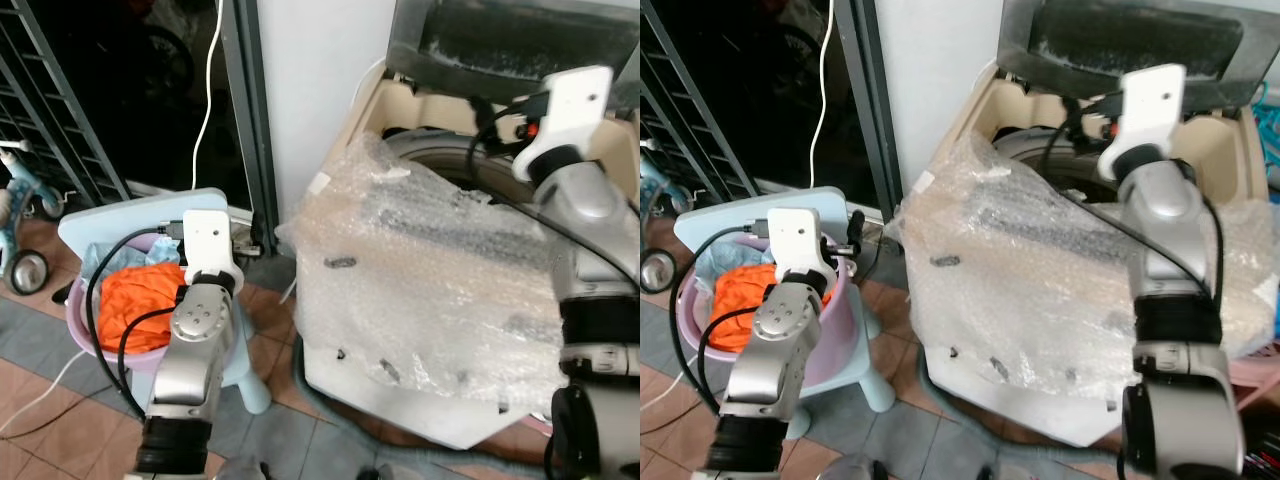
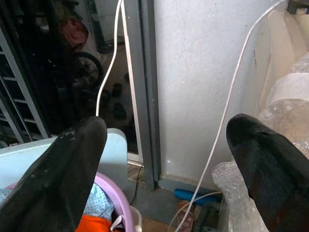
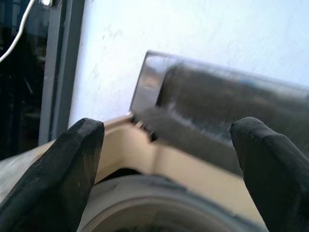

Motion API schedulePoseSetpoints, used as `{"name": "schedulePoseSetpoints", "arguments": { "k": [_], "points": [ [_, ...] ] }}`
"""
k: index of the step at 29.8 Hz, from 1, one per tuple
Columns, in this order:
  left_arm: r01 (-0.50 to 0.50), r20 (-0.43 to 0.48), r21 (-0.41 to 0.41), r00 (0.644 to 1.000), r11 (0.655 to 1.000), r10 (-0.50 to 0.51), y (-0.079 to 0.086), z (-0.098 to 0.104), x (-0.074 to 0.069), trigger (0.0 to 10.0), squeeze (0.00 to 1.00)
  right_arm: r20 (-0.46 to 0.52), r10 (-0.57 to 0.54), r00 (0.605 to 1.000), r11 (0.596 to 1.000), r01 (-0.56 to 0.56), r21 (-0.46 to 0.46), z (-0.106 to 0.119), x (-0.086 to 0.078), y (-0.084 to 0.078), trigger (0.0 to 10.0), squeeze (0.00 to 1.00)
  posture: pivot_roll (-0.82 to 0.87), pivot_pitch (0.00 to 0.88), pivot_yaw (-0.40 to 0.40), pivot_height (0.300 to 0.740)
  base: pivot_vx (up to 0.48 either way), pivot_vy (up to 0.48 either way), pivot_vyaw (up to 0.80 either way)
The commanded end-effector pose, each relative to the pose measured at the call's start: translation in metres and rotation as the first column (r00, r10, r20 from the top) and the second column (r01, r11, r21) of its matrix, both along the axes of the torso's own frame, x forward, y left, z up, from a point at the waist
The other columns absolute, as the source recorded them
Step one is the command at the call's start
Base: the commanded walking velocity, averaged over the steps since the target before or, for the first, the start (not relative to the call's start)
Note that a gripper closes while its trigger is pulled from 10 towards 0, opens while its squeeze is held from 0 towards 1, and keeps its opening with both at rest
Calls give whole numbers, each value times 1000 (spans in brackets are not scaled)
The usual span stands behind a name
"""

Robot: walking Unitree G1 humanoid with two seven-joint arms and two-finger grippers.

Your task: Clothes washing

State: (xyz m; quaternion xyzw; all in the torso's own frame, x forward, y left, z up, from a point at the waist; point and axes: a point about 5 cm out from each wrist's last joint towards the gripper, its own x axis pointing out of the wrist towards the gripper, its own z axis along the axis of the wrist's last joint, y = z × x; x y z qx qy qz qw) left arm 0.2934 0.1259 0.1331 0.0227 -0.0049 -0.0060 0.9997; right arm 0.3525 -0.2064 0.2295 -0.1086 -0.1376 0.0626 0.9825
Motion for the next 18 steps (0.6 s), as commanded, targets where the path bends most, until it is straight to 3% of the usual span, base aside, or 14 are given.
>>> {"name": "schedulePoseSetpoints", "arguments": {
  "k": [1,7,18],
  "points": [
    [-14,17,10,1000,1000,14,0,2,-2,10000,0,38,-5,999,1000,5,-12,6,-2,4,10000,0,-20,0,-1,740,0,0,0],
    [-27,45,15,999,1000,27,0,6,-8,10000,0,73,48,996,998,-45,-48,3,-8,25,10000,0,-3,0,-28,740,0,0,0],
    [-64,46,7,997,998,63,3,6,-12,10000,0,80,49,996,997,-44,-67,1,-12,30,10000,0,-3,0,-51,740,0,0,0]
  ]
}}
